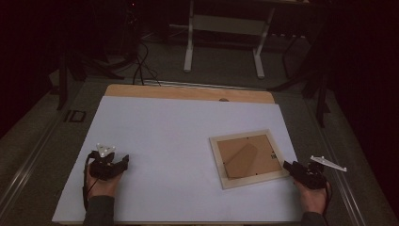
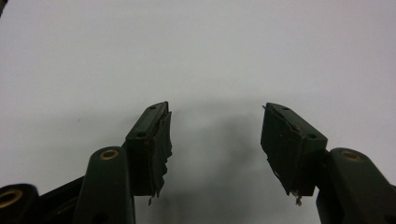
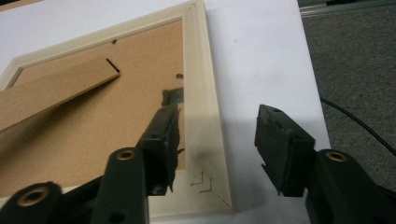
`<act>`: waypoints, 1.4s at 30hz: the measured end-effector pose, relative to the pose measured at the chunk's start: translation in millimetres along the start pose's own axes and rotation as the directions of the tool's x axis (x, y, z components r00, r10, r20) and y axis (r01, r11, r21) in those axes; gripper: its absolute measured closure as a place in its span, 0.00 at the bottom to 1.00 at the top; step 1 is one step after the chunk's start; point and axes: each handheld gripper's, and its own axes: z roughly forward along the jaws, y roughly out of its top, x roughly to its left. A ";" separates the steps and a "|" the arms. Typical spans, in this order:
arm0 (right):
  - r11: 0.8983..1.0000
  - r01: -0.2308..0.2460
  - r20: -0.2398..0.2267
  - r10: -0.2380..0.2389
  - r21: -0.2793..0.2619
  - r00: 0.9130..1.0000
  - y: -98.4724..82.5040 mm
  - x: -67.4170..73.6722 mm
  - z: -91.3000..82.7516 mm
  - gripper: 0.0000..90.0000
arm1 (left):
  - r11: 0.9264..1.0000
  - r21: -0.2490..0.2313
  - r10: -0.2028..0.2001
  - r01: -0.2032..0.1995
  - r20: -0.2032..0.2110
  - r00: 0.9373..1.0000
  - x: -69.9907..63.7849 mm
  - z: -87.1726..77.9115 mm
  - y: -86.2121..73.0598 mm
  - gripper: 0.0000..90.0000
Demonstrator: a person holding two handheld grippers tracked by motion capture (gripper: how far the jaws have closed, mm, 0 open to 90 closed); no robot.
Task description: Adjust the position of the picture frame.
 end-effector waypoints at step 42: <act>1.000 -0.002 0.087 0.001 0.008 0.996 1.6 -3.3 7.3 0.89 | 1.000 -0.024 0.013 -0.011 0.078 0.997 -7.2 -3.6 2.1 0.52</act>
